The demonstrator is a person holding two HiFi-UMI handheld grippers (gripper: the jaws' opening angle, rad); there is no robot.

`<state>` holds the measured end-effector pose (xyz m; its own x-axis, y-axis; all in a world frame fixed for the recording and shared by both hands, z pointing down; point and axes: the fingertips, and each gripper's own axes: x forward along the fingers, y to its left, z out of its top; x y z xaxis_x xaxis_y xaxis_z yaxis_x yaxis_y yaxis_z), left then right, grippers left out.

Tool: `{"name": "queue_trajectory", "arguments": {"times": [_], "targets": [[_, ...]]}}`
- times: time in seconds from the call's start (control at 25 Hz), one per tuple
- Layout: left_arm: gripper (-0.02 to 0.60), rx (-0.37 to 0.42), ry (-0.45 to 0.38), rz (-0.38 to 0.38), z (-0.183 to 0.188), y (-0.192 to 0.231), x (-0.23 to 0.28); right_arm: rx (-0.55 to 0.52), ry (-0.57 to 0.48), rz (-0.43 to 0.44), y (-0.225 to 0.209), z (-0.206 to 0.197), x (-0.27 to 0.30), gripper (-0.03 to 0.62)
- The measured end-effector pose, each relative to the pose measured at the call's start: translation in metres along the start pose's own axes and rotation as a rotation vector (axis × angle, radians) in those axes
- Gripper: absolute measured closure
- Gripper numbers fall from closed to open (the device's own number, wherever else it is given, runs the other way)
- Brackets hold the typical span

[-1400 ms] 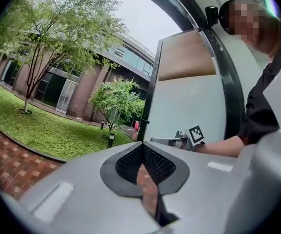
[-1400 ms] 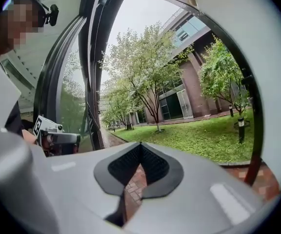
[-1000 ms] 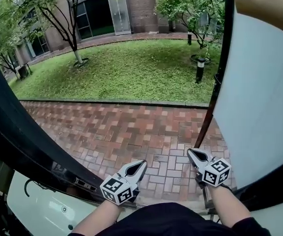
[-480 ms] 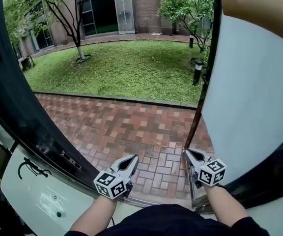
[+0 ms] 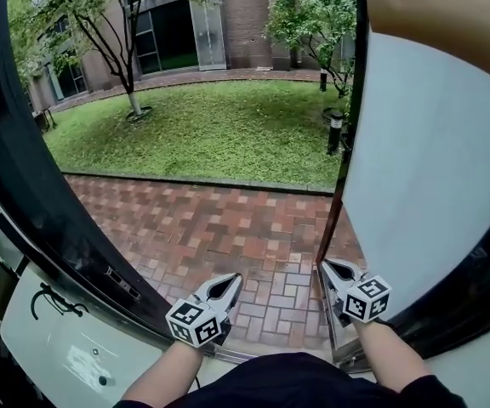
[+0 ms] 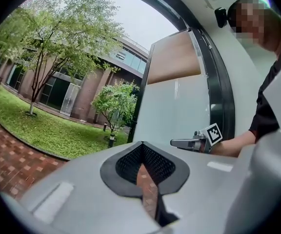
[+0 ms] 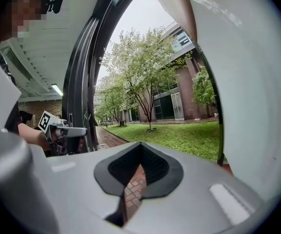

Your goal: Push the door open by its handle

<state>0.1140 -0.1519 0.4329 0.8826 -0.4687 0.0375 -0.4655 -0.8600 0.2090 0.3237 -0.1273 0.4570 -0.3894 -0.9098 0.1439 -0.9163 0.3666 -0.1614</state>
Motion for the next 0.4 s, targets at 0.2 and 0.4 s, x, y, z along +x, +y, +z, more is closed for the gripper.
{"name": "queue_trajectory", "arguments": {"times": [0.2, 0.4], "targets": [[0.586, -0.002, -0.007, -0.001, 0.0055, 0.0021, 0.0049, -0.005, 0.001, 0.004, -0.0045, 0.0032, 0.0024, 0.594], [0.584, 0.003, -0.012, -0.008, 0.0054, 0.0044, 0.0078, -0.011, 0.002, -0.001, -0.0084, 0.0033, 0.0032, 0.594]]}}
